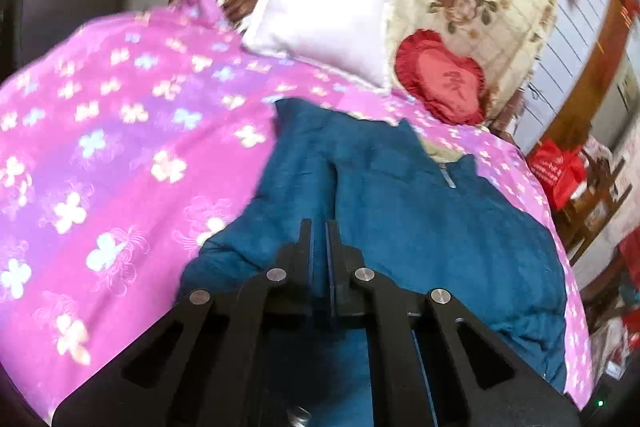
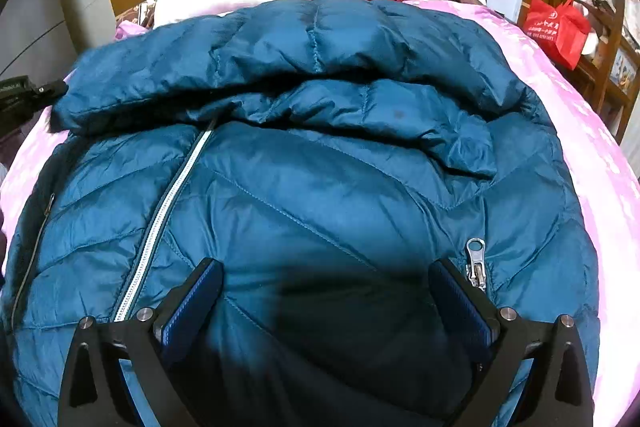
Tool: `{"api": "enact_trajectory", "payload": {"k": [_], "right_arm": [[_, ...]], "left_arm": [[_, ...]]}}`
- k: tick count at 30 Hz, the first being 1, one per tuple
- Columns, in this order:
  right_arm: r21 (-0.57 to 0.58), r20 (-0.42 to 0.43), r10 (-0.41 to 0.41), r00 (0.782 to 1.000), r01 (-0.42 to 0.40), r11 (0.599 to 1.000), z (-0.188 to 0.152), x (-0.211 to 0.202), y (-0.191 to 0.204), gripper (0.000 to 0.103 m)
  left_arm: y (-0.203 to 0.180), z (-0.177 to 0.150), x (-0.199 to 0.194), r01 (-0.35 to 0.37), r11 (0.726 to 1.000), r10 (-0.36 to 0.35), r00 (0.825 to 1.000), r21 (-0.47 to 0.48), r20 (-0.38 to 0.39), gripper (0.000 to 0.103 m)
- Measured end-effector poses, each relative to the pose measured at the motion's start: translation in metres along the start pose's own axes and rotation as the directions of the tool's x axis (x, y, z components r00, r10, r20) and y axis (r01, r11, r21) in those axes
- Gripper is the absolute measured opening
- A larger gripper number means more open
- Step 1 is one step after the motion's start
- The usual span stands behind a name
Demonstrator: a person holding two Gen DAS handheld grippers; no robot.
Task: Fold large clothes
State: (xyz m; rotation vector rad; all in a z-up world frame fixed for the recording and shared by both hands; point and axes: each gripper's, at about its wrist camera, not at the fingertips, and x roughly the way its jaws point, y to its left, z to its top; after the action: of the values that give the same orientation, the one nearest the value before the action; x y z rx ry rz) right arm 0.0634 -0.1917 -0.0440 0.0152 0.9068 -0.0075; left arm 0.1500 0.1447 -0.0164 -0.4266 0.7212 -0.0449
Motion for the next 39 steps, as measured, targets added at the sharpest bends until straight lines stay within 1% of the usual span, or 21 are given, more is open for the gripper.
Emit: {"api": "enact_trajectory", "payload": {"k": [2,5,6,8,9,10,12,14,16,17,19,20,22,24,26,29,32,33,35,37,39], "right_arm": [[0.0,-0.002,0.001,1.0,-0.001,1.0,0.0,0.001,-0.001,0.103],[0.0,-0.009,0.003,1.0,-0.003,1.0,0.001,0.002,-0.002,0.103],[0.0,-0.013,0.005,1.0,-0.005,1.0,0.002,0.002,-0.002,0.103],[-0.002,-0.016,0.005,1.0,-0.005,1.0,0.002,0.002,-0.002,0.103],[-0.005,-0.016,0.003,1.0,-0.003,1.0,0.003,0.002,-0.002,0.103],[-0.007,-0.016,0.003,1.0,-0.004,1.0,0.003,0.001,-0.002,0.103],[-0.004,-0.008,0.005,1.0,-0.005,1.0,0.003,-0.001,-0.002,0.103],[0.003,0.017,0.004,1.0,-0.004,1.0,0.004,-0.006,-0.004,0.103],[0.023,0.069,0.005,0.998,-0.007,1.0,0.007,-0.016,-0.008,0.103],[0.039,0.121,-0.006,0.993,0.001,0.999,0.011,-0.026,-0.014,0.103],[0.059,0.199,-0.038,0.979,0.026,0.998,0.019,-0.04,-0.026,0.103],[0.076,0.26,-0.073,0.963,0.055,0.996,0.028,-0.048,-0.038,0.103],[0.13,0.301,-0.126,0.945,0.091,0.987,0.047,-0.052,-0.062,0.103],[0.19,0.306,-0.158,0.939,0.102,0.977,0.068,-0.048,-0.082,0.093],[0.162,0.282,-0.115,0.953,0.071,0.984,0.1,-0.03,-0.091,0.089],[0.126,0.225,-0.008,0.974,-0.021,0.992,0.129,0.004,-0.095,0.089],[0.094,0.101,-0.042,0.994,0.033,0.995,0.127,0.049,-0.103,0.09],[0.103,0.056,-0.032,0.998,0.026,0.994,0.121,0.062,-0.109,0.094],[0.162,0.048,-0.011,0.999,0.003,0.987,0.118,0.066,-0.119,0.096],[0.168,0.044,-0.045,0.998,0.037,0.985,0.124,0.057,-0.116,0.095],[0.179,0.108,-0.095,0.99,0.075,0.981,0.132,0.04,-0.108,0.093]], "left_arm": [[0.015,0.0,0.014,-0.038,0.998,0.036,0.998,-0.045,-0.044,0.004],[0.021,0.001,0.011,-0.063,0.994,0.059,0.997,-0.087,-0.043,0.004],[0.017,0.002,0.005,-0.045,0.995,0.042,0.999,-0.084,-0.027,0.005],[-0.006,0.0,-0.01,-0.023,1.0,0.023,0.999,-0.004,0.029,0.011],[-0.021,-0.003,-0.013,-0.02,0.998,0.018,0.999,0.052,0.049,0.022],[-0.032,-0.007,-0.012,-0.014,0.995,0.008,0.998,0.099,0.056,0.045],[-0.058,-0.018,-0.005,0.021,0.981,-0.031,0.998,0.194,0.047,0.071],[-0.073,-0.026,0.005,0.018,0.963,-0.029,0.999,0.268,0.035,0.071],[-0.078,-0.035,0.025,-0.048,0.944,0.049,0.999,0.326,0.005,0.071],[-0.074,-0.039,0.04,-0.091,0.936,0.114,0.992,0.341,-0.047,0.071],[-0.061,-0.038,0.052,-0.088,0.95,0.123,0.987,0.298,-0.103,0.071],[-0.059,-0.037,0.053,-0.086,0.956,0.121,0.987,0.281,-0.109,0.071],[-0.06,-0.038,0.053,-0.101,0.953,0.135,0.985,0.284,-0.105,0.071],[-0.064,-0.04,0.053,-0.121,0.945,0.155,0.984,0.304,-0.092,0.071],[-0.063,-0.04,0.052,-0.118,0.947,0.152,0.984,0.299,-0.093,0.071],[-0.058,-0.039,0.051,-0.102,0.956,0.134,0.986,0.275,-0.099,0.072],[-0.059,-0.037,0.048,-0.092,0.961,0.12,0.988,0.26,-0.094,0.072],[-0.058,-0.037,0.048,-0.089,0.963,0.116,0.989,0.255,-0.093,0.072],[-0.057,-0.036,0.047,-0.084,0.968,0.11,0.989,0.238,-0.097,0.072],[-0.057,-0.033,0.046,-0.1,0.969,0.126,0.987,0.226,-0.102,0.072],[-0.058,-0.031,0.041,-0.123,0.967,0.144,0.986,0.224,-0.081,0.072]]}}
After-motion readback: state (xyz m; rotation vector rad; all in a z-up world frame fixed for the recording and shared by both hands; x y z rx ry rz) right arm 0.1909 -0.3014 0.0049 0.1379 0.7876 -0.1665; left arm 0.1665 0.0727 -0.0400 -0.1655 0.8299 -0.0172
